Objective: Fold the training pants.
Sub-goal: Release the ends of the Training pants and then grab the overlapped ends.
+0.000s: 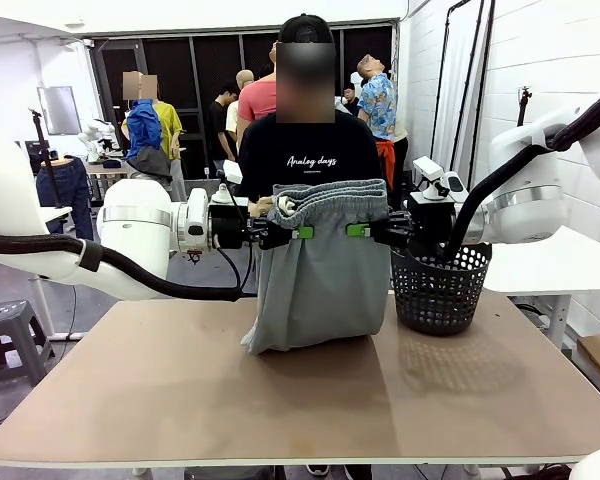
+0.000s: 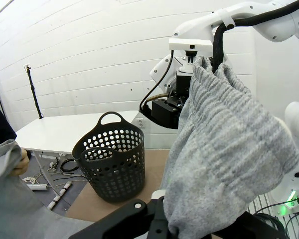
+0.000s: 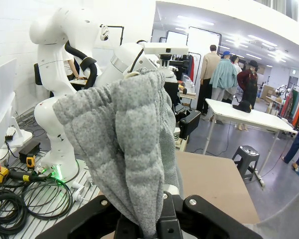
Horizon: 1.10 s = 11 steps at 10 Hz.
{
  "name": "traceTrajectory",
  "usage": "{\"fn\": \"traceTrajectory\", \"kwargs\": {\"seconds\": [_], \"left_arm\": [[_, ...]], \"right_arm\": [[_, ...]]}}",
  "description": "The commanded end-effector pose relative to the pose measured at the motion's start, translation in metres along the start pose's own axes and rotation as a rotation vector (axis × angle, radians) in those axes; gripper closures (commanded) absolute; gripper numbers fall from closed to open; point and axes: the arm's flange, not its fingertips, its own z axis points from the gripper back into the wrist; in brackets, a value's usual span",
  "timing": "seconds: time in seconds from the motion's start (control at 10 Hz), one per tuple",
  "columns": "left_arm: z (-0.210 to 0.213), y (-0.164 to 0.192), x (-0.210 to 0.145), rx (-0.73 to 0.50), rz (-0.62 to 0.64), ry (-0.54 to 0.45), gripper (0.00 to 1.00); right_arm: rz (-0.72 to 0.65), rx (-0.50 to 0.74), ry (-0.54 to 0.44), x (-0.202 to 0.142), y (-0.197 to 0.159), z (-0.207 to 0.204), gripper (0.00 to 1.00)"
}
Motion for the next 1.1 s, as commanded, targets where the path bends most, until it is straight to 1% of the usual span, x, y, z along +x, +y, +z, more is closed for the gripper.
{"fn": "traceTrajectory", "kwargs": {"seconds": [0.0,1.0], "left_arm": [[0.0004,-0.0004,0.002,0.009,0.0,-0.003,1.0],[0.0004,-0.0004,0.002,0.009,0.0,-0.003,1.0]], "right_arm": [[0.003,0.005,-0.004,0.0013,0.0019,-0.0013,1.0],[0.003,0.005,-0.004,0.0013,0.0019,-0.0013,1.0]]}}
